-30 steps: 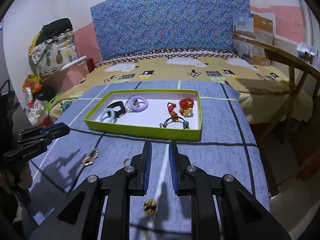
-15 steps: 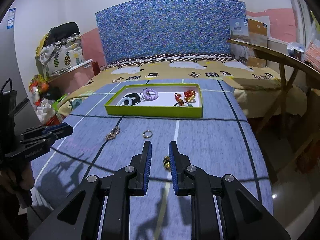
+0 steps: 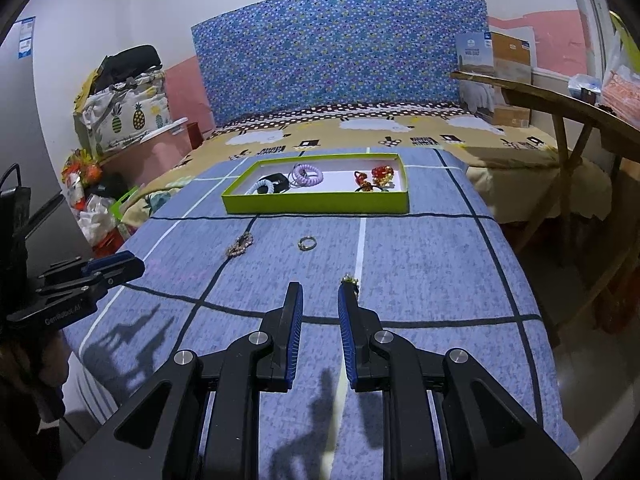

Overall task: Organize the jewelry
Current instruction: 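Move the left gripper to the gold chain pendant while the right gripper moves to the gold charm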

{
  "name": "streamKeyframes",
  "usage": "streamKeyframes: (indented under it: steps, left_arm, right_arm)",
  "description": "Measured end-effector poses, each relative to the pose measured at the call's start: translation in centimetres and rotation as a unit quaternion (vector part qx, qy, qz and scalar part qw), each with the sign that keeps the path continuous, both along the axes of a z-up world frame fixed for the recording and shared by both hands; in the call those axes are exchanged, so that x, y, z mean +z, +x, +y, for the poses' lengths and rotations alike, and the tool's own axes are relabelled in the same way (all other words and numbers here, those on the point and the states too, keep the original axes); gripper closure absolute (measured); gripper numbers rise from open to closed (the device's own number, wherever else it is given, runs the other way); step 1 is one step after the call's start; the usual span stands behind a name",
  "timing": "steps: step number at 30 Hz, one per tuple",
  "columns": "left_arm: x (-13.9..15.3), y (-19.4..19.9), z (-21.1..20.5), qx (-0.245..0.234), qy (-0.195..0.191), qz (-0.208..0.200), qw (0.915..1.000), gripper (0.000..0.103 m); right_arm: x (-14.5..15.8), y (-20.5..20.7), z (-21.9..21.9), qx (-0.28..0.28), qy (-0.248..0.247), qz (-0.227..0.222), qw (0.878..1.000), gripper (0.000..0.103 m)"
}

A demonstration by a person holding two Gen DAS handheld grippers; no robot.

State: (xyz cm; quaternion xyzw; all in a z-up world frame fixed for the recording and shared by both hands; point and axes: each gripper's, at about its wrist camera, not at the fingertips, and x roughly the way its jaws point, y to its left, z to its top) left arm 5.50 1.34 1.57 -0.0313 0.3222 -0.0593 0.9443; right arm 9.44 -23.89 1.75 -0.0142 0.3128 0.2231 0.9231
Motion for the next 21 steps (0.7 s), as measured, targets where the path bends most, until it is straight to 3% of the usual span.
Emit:
streamKeyframes:
  steps: [12,15,21]
  left_arm:
    - [-1.0,0.8,-0.2,-0.008,-0.007,0.015,0.9998,0.074]
    - [-1.2,1.4,-0.2,-0.008,-0.009,0.020,0.9997,0.074]
    - [-1.6,2.3,-0.2,-0.005,-0.014,0.026,0.9995,0.074]
  right_arm:
    - [-1.2,0.8,0.3,0.004,-0.003,0.017,1.000,0.082]
    - [-1.5,1.0,0.3,0.004,-0.003,0.020,1.000,0.062]
    - [-2.0,1.7,0.0,-0.002,-0.002,0.029,1.000,0.062]
